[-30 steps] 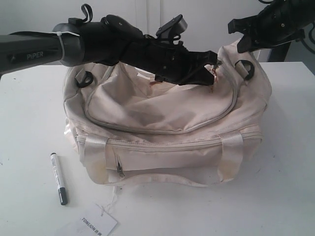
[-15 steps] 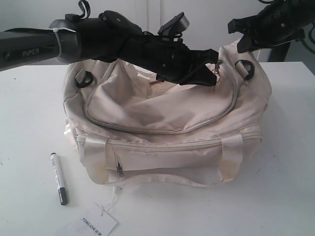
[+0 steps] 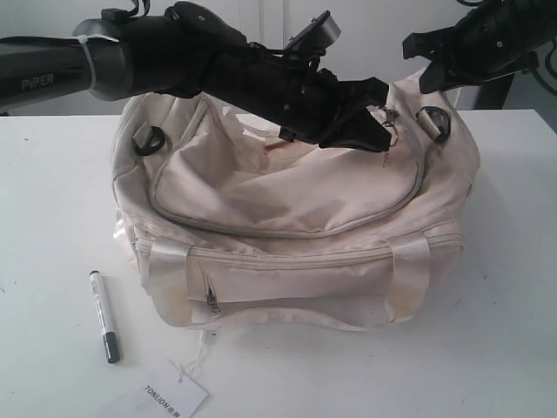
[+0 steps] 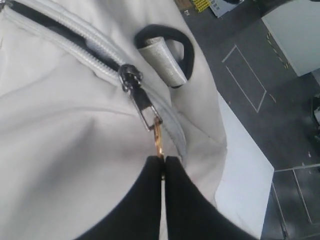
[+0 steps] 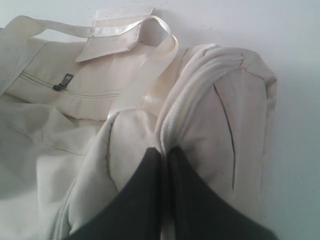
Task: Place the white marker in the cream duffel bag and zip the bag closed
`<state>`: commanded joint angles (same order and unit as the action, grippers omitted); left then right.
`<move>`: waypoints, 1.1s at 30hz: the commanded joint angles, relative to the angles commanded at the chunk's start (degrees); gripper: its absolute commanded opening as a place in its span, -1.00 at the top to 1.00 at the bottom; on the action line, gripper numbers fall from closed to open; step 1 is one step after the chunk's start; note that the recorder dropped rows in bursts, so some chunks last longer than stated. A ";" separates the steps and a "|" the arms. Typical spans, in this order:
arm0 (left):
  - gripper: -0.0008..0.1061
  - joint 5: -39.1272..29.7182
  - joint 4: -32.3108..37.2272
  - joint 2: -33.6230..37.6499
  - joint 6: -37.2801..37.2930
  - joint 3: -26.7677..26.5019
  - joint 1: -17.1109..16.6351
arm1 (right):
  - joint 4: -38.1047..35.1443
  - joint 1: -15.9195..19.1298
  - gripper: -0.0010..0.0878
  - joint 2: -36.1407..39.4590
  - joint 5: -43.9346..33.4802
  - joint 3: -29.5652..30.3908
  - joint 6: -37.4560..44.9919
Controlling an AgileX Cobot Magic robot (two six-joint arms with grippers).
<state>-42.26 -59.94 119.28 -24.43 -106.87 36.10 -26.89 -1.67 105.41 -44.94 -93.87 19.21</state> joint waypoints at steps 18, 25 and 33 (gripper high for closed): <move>0.99 -7.68 -7.29 0.00 0.00 0.00 0.00 | -1.58 0.00 0.98 0.10 0.00 0.00 0.00; 0.99 -10.24 -6.59 0.00 0.00 0.00 0.00 | -1.58 0.00 0.98 0.10 0.00 0.00 0.00; 0.99 -11.77 -6.30 0.00 -1.71 0.00 1.33 | -1.56 0.00 0.98 0.10 0.15 0.00 0.00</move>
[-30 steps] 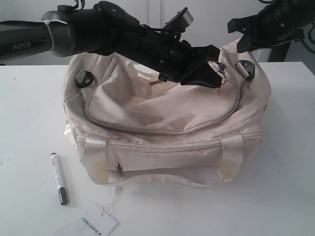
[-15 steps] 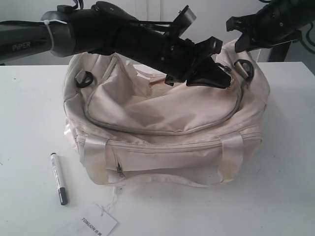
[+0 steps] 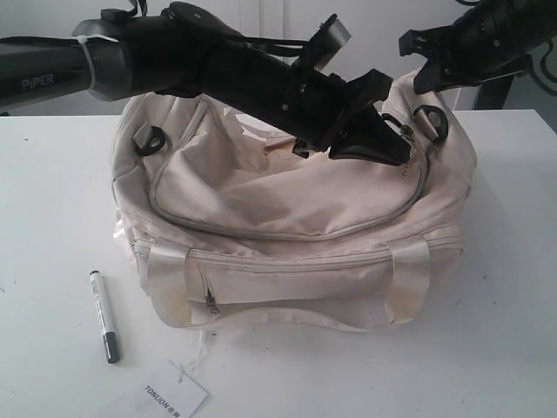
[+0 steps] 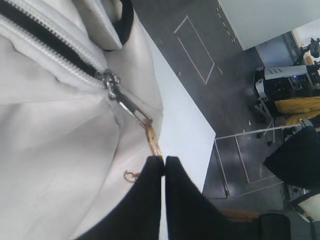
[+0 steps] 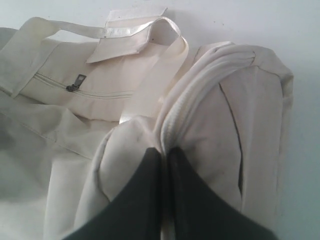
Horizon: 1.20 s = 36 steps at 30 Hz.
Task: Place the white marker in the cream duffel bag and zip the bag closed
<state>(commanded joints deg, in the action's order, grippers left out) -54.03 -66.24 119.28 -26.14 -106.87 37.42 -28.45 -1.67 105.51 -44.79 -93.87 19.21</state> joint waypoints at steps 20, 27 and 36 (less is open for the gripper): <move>0.99 -1.23 12.11 0.00 -5.71 0.00 1.39 | -0.18 0.00 0.98 0.00 0.24 0.00 -0.11; 0.99 -0.82 18.66 0.10 -5.80 0.10 1.39 | -0.18 0.00 0.98 0.00 0.59 0.00 -0.12; 0.99 4.46 17.42 0.11 -5.80 0.10 1.66 | -0.18 0.00 0.98 0.00 0.34 0.00 -0.12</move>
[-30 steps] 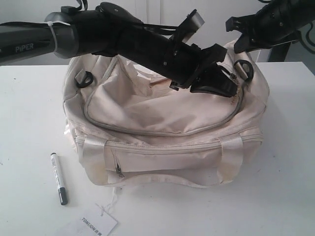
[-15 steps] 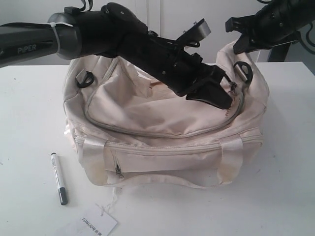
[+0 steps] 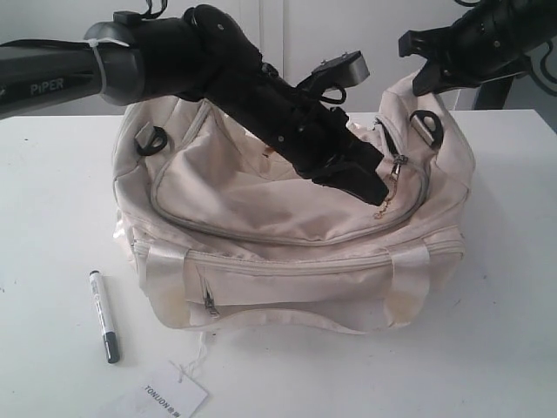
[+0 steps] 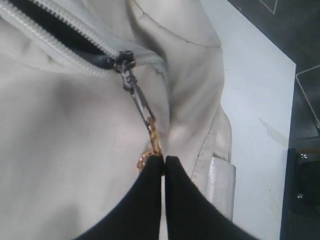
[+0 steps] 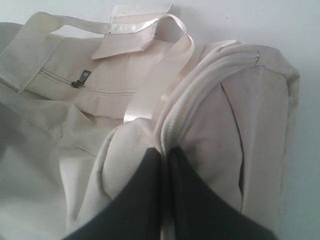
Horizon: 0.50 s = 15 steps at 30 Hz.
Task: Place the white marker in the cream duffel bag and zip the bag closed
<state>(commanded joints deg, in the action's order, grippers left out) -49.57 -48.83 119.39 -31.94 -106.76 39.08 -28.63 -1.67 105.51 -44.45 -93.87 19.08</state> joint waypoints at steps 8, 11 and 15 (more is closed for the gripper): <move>0.99 5.35 -5.19 0.00 -4.97 0.00 1.00 | 0.00 0.00 0.98 0.00 -0.37 0.00 0.00; 0.99 6.45 -5.19 0.00 -8.07 0.00 1.90 | 0.00 0.00 0.98 0.00 -0.81 0.00 0.00; 0.99 7.19 -4.69 0.00 -11.62 0.00 2.81 | 0.00 0.00 0.96 0.00 -1.20 0.00 -0.41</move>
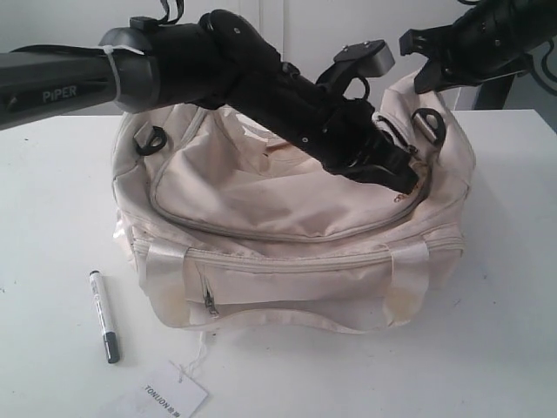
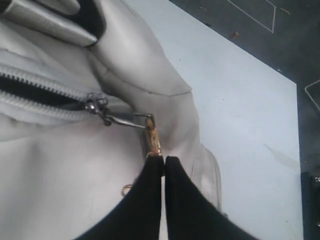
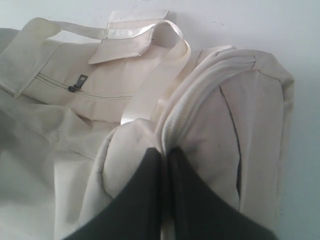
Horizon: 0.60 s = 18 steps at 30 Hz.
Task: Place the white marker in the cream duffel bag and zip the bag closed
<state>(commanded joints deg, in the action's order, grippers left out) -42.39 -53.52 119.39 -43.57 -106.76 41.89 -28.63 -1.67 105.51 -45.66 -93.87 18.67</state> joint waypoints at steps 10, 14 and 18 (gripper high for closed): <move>0.99 0.77 3.83 0.00 -9.98 0.00 0.12 | 0.00 0.00 0.52 0.00 -0.61 0.00 -0.01; 0.99 0.77 5.65 0.00 -16.90 0.00 0.12 | 0.00 0.00 0.51 0.00 -0.72 0.00 -0.01; 0.99 0.90 5.65 0.00 -20.53 0.00 0.12 | 0.00 0.00 0.48 0.00 -0.98 0.00 -0.01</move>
<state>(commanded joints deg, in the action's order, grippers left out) -41.49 -47.87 119.39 -64.10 -106.76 42.01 -28.63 -1.67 105.51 -46.63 -93.87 18.66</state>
